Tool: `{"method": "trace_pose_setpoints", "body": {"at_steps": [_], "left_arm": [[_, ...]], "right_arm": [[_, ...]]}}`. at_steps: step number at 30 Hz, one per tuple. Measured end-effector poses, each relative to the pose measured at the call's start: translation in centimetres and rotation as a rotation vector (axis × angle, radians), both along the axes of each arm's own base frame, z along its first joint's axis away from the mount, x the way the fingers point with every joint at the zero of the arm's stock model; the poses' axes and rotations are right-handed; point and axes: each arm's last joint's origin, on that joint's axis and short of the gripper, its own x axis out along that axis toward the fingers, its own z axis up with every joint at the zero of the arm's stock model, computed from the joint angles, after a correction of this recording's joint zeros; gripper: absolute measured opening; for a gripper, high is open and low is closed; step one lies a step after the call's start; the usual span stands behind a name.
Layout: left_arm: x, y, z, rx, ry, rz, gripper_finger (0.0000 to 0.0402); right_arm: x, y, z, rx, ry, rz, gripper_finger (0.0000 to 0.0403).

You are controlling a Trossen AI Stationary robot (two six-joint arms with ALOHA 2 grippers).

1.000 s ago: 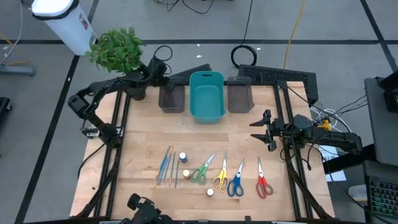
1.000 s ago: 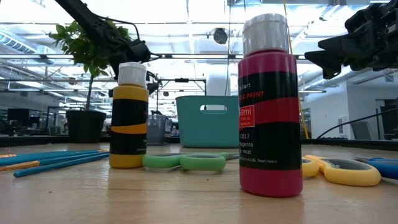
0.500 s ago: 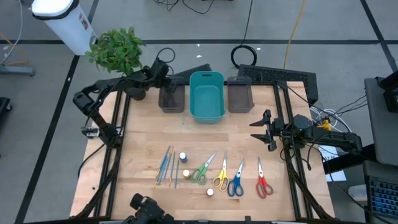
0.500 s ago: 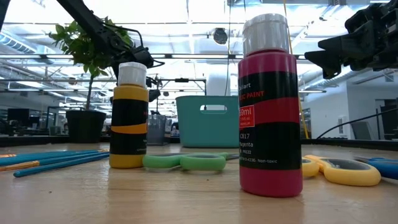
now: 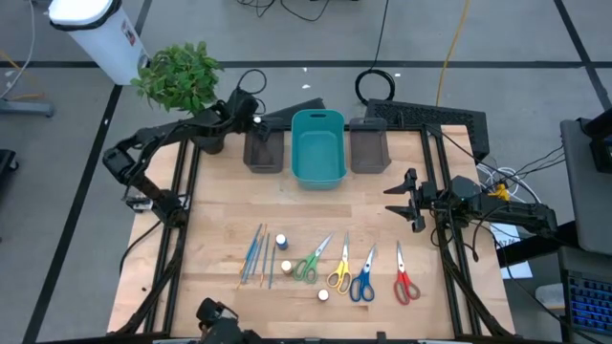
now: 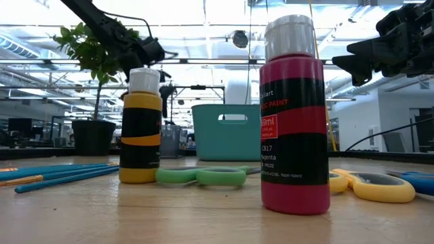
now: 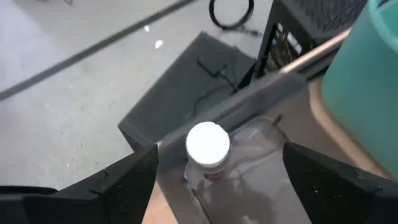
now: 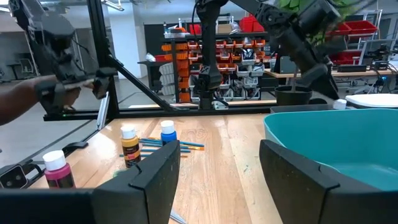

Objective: Pick & Place Paint Supplies
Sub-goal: Put the blue paint bottle into the left black bin

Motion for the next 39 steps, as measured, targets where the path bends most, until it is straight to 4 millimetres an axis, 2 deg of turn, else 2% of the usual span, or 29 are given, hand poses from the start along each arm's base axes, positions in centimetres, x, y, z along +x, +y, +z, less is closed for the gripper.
{"method": "trace_pose_setpoints", "body": {"at_steps": [5, 12, 17, 22, 25, 30, 35, 39], "left_arm": [[-0.6, -1.3, 2.8, 0.06, -0.073, 0.006, 0.0358], [-0.1, -5.6, 6.6, 0.06, -0.247, -0.158, 0.0347], [0.8, -10.4, 9.0, 0.008, -0.392, -0.41, 0.0348], [1.6, -16.0, 10.3, 0.026, -0.389, -0.682, 0.0349], [1.8, -19.1, 10.1, 0.036, -0.361, -0.813, 0.0349], [1.3, -23.9, 8.2, 0.026, -0.45, -0.986, 0.0349], [-0.9, -26.5, 6.1, -0.007, -0.49, -1.015, 0.0349], [-1.8, -27.6, 3.3, -0.081, -0.44, -1.036, 0.0349]], "right_arm": [[0.0, 0.0, 0.0, 0.0, 0.0, 0.0, 0.0212], [0.0, 0.0, 0.0, 0.0, 0.0, 0.0, 0.0212], [0.0, 0.0, 0.0, 0.0, 0.0, 0.0, 0.0212], [0.0, 0.0, 0.0, 0.0, 0.0, 0.0, 0.0212], [0.0, 0.0, 0.0, 0.0, 0.0, 0.0, 0.0212], [0.0, 0.0, 0.0, 0.0, 0.0, 0.0, 0.0212], [0.0, 0.0, 0.0, 0.0, 0.0, 0.0, 0.0212], [0.0, 0.0, 0.0, 0.0, 0.0, 0.0, 0.0212]]}}
